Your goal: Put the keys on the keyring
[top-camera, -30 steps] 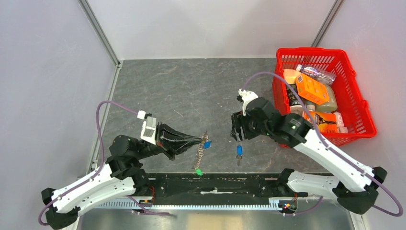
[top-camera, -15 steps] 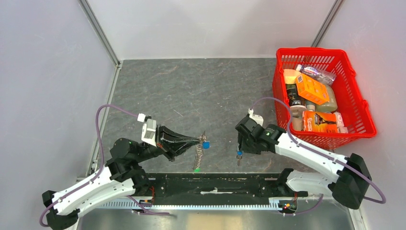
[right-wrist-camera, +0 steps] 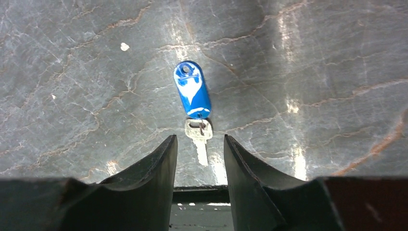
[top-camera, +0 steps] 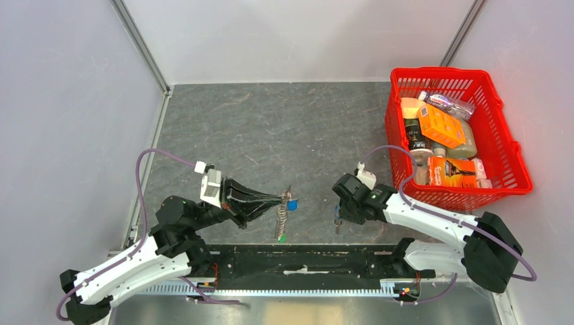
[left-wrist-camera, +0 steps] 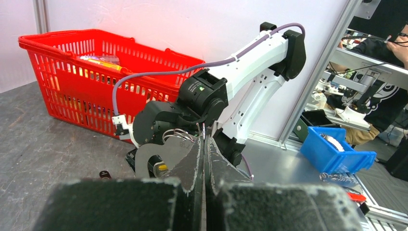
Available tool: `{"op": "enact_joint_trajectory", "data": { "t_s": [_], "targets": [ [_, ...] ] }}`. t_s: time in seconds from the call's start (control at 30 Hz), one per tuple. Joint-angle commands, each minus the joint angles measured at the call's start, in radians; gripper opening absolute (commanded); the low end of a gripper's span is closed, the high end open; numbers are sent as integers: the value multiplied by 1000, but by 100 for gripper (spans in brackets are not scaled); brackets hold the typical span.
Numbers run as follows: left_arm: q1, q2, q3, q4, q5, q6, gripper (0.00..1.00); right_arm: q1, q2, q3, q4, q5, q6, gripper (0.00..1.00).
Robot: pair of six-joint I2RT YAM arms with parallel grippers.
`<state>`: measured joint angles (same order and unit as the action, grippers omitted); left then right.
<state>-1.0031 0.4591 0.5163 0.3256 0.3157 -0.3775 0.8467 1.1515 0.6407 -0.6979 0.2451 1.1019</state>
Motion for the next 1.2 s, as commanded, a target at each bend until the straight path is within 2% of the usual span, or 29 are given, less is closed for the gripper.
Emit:
{"op": "enact_joint_trajectory", "data": {
  "t_s": [0.0,1.17],
  "targets": [
    [2,-3,0,57,-4,10,2,-8,34,-10,98,16,38,47],
    [1,-3,1,66,2,4,2,-14,42,-61,100,-26,24,28]
  ]
}}
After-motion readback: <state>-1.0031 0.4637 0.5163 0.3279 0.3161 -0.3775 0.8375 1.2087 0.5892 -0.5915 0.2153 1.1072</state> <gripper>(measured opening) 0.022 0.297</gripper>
